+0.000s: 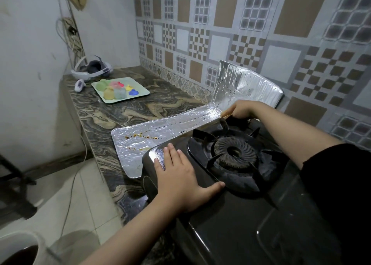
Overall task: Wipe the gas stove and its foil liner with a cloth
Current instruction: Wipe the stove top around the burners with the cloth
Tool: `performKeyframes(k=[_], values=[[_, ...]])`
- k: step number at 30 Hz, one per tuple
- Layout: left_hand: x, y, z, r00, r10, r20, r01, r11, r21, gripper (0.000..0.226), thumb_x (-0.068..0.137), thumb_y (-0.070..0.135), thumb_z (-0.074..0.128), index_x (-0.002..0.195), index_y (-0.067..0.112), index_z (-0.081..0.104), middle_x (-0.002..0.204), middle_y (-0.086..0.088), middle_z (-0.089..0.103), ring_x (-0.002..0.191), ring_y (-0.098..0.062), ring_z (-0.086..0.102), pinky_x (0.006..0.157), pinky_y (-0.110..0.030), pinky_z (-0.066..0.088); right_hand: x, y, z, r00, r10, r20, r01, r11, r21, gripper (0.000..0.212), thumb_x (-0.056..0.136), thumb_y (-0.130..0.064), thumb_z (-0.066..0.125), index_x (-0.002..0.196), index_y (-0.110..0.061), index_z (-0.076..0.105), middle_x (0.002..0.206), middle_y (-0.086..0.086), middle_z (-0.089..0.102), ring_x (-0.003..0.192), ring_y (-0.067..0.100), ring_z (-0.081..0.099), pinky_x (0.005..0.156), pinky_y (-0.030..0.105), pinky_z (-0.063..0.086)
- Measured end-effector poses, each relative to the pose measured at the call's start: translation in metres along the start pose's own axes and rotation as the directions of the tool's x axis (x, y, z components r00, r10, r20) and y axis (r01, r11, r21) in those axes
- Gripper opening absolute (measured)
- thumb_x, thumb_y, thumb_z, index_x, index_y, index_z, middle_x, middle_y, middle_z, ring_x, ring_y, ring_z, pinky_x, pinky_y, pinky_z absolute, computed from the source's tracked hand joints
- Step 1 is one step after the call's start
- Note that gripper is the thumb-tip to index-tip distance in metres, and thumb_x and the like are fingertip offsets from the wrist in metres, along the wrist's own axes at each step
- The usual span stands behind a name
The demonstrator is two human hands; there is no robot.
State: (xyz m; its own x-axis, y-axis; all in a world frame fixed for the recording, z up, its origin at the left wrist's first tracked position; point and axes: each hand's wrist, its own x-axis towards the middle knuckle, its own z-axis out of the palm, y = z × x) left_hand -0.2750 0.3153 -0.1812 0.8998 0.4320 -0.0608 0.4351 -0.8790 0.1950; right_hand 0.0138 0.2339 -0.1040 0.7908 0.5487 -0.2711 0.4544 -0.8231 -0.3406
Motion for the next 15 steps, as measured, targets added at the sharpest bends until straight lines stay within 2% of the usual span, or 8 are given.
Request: performKeyframes(k=[2, 4, 6, 8, 9, 11, 13, 15], values=[[-0.002, 0.0, -0.001, 1.0, -0.013, -0.013, 0.013, 1.0, -0.018, 0.141, 0.058, 0.098, 0.03, 0.15, -0.004, -0.004, 0.157, -0.023, -0.017, 0.145, -0.033, -0.02, 0.114, -0.057, -0.008, -0.005, -0.028, 0.0, 0.993, -0.113, -0.029, 0.113, 0.994, -0.008, 0.048, 0.084, 0.006, 0.043, 0.114, -0.02, 0.07, 0.112, 0.004, 0.068, 0.094, 0.023, 0.061, 0.074, 0.03, 0.051], [-0.006, 0.001, -0.002, 0.998, -0.06, -0.031, 0.058, 0.997, -0.05, 0.146, 0.054, 0.099, 0.031, 0.149, -0.005, -0.005, 0.157, -0.024, -0.017, 0.144, -0.034, -0.023, 0.112, -0.058, -0.011, -0.011, -0.062, 0.004, 0.967, -0.248, -0.057, 0.247, 0.969, -0.012, 0.048, 0.083, 0.008, 0.043, 0.11, -0.019, 0.072, 0.102, 0.003, 0.07, 0.076, 0.018, 0.054, 0.06, 0.027, 0.045], [-0.01, 0.002, -0.003, 0.991, -0.132, -0.033, 0.129, 0.988, -0.084, 0.152, 0.049, 0.101, 0.032, 0.148, -0.008, -0.007, 0.156, -0.026, -0.018, 0.143, -0.035, -0.026, 0.11, -0.06, -0.013, -0.018, -0.1, 0.017, 0.917, -0.398, -0.025, 0.398, 0.917, -0.029, 0.053, 0.081, 0.009, 0.042, 0.109, -0.024, 0.072, 0.102, 0.005, 0.072, 0.071, 0.02, 0.052, 0.058, 0.029, 0.044], [-0.012, 0.004, -0.005, 0.983, -0.181, -0.01, 0.179, 0.978, -0.103, 0.157, 0.045, 0.102, 0.033, 0.148, -0.009, -0.007, 0.155, -0.028, -0.019, 0.142, -0.037, -0.028, 0.109, -0.062, -0.014, -0.027, -0.129, 0.039, 0.843, -0.527, 0.106, 0.535, 0.842, -0.069, 0.06, 0.077, 0.009, 0.04, 0.109, -0.031, 0.072, 0.107, 0.002, 0.072, 0.08, 0.023, 0.063, 0.071, 0.034, 0.053], [-0.013, 0.003, -0.006, 0.981, -0.193, 0.0, 0.191, 0.975, -0.114, 0.158, 0.044, 0.102, 0.033, 0.147, -0.01, -0.007, 0.155, -0.029, -0.019, 0.142, -0.038, -0.028, 0.109, -0.062, -0.013, -0.031, -0.14, 0.052, 0.797, -0.573, 0.19, 0.595, 0.799, -0.085, 0.063, 0.074, 0.01, 0.038, 0.11, -0.029, 0.072, 0.114, -0.001, 0.071, 0.095, 0.021, 0.066, 0.084, 0.035, 0.055], [-0.013, 0.004, -0.005, 0.98, -0.198, 0.01, 0.197, 0.971, -0.136, 0.16, 0.043, 0.103, 0.034, 0.147, -0.011, -0.008, 0.154, -0.03, -0.019, 0.142, -0.038, -0.027, 0.11, -0.061, -0.012, -0.039, -0.148, 0.072, 0.725, -0.594, 0.348, 0.662, 0.74, -0.118, 0.066, 0.07, 0.015, 0.036, 0.116, -0.019, 0.07, 0.128, -0.002, 0.063, 0.119, 0.011, 0.058, 0.104, 0.032, 0.045], [-0.012, 0.003, -0.004, 0.98, -0.2, 0.008, 0.198, 0.969, -0.149, 0.16, 0.043, 0.102, 0.036, 0.146, -0.011, -0.011, 0.154, -0.03, -0.02, 0.142, -0.038, -0.026, 0.111, -0.06, -0.011, -0.04, -0.142, 0.078, 0.691, -0.594, 0.412, 0.689, 0.714, -0.126, 0.07, 0.067, 0.018, 0.036, 0.119, -0.016, 0.068, 0.135, -0.003, 0.057, 0.126, 0.009, 0.051, 0.11, 0.034, 0.039], [-0.012, 0.003, -0.004, 0.98, -0.199, 0.003, 0.197, 0.969, -0.148, 0.16, 0.044, 0.101, 0.037, 0.146, -0.012, -0.012, 0.154, -0.03, -0.021, 0.142, -0.038, -0.026, 0.112, -0.059, -0.011, -0.039, -0.131, 0.072, 0.709, -0.576, 0.407, 0.673, 0.725, -0.146, 0.074, 0.065, 0.02, 0.034, 0.12, -0.018, 0.066, 0.138, -0.005, 0.053, 0.129, 0.008, 0.049, 0.112, 0.035, 0.036]])
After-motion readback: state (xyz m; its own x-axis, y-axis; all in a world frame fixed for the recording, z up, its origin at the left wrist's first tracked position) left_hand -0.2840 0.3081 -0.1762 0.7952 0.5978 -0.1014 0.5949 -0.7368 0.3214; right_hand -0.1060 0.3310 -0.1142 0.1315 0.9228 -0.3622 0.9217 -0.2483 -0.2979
